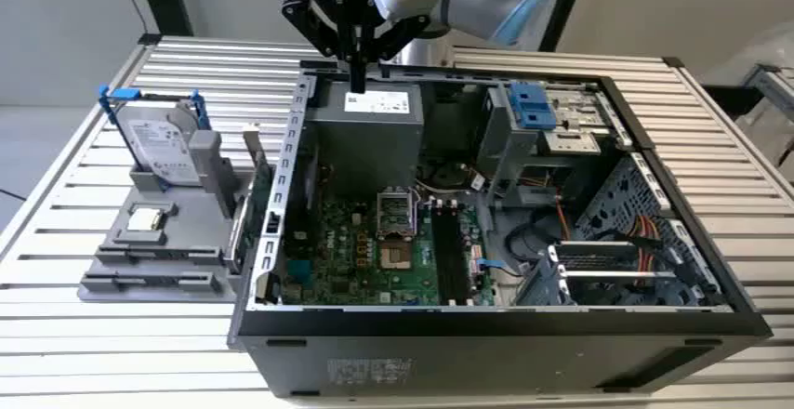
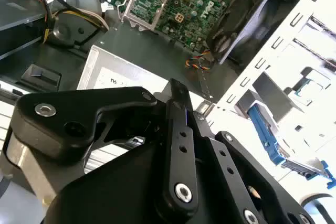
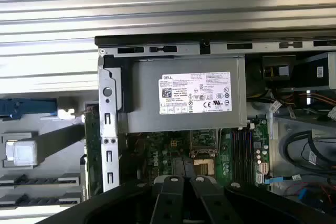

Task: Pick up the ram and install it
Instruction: 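Reach for the ram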

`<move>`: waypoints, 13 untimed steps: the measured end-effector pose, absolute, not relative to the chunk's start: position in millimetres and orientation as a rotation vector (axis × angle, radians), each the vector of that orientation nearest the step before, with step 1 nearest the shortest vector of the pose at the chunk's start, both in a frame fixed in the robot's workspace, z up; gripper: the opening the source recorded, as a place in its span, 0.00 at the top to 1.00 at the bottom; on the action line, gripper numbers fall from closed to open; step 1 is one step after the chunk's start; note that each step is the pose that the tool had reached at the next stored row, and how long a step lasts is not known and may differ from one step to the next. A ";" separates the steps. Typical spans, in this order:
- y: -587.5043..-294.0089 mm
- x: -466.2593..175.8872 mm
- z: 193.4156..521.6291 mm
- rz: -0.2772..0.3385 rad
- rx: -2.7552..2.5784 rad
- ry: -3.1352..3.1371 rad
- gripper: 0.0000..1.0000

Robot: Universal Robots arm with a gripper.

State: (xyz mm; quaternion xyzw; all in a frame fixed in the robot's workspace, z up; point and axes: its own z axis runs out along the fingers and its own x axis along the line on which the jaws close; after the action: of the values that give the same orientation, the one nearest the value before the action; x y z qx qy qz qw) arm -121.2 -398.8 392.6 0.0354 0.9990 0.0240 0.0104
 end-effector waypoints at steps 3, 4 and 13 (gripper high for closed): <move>-398.8 -121.2 392.6 0.075 0.110 3.118 1.00; -398.8 -121.2 392.6 0.075 0.111 3.118 1.00; -398.7 -123.2 392.6 0.075 0.111 3.119 1.00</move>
State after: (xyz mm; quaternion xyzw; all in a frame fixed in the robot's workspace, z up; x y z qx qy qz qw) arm -123.2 -398.7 392.6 0.0354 0.9990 0.0240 0.0097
